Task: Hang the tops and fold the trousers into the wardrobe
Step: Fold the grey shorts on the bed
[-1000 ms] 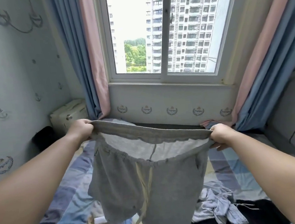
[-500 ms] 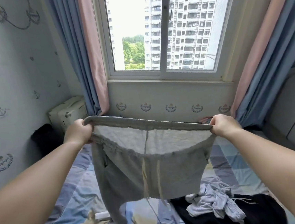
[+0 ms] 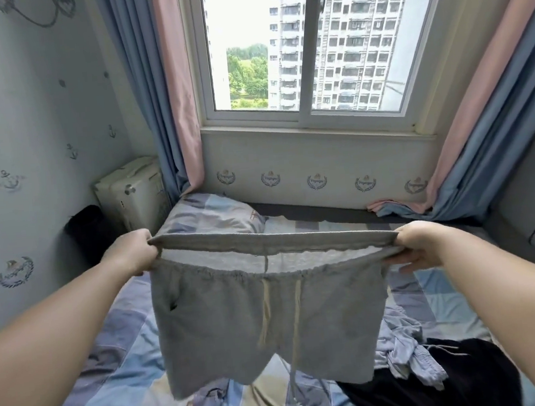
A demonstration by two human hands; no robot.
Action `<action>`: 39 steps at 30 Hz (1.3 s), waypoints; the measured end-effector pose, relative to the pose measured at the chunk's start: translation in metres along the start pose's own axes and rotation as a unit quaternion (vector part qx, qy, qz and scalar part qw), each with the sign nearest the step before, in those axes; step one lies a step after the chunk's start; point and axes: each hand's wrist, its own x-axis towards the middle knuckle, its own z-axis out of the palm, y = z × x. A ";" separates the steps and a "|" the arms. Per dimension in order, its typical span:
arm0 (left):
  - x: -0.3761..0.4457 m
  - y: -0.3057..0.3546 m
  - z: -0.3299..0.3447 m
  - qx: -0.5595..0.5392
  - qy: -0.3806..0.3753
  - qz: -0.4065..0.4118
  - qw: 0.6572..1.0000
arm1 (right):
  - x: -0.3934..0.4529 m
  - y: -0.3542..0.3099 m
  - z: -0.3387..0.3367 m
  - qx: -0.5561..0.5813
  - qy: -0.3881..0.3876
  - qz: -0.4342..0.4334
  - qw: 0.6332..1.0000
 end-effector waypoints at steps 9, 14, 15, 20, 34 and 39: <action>0.014 -0.018 0.062 -0.230 -0.155 -0.126 0.952 | 0.024 0.026 0.016 0.132 -0.037 0.021 0.990; 0.025 -0.002 0.116 -0.262 -0.195 -0.129 0.936 | 0.065 0.049 0.023 0.153 0.039 0.039 0.987; 0.030 -0.001 0.126 -0.245 -0.188 -0.121 0.943 | 0.072 0.052 0.023 0.168 0.045 0.039 0.984; 0.064 0.012 0.164 -0.011 -0.102 -0.001 0.995 | 0.130 0.059 0.005 0.237 0.099 0.036 0.966; 0.126 0.097 0.154 -0.045 0.040 0.088 0.994 | 0.188 0.013 -0.045 0.283 0.169 -0.118 0.937; 0.095 0.058 0.198 -0.002 -0.011 0.068 0.998 | 0.193 0.082 -0.020 0.200 0.153 -0.115 0.961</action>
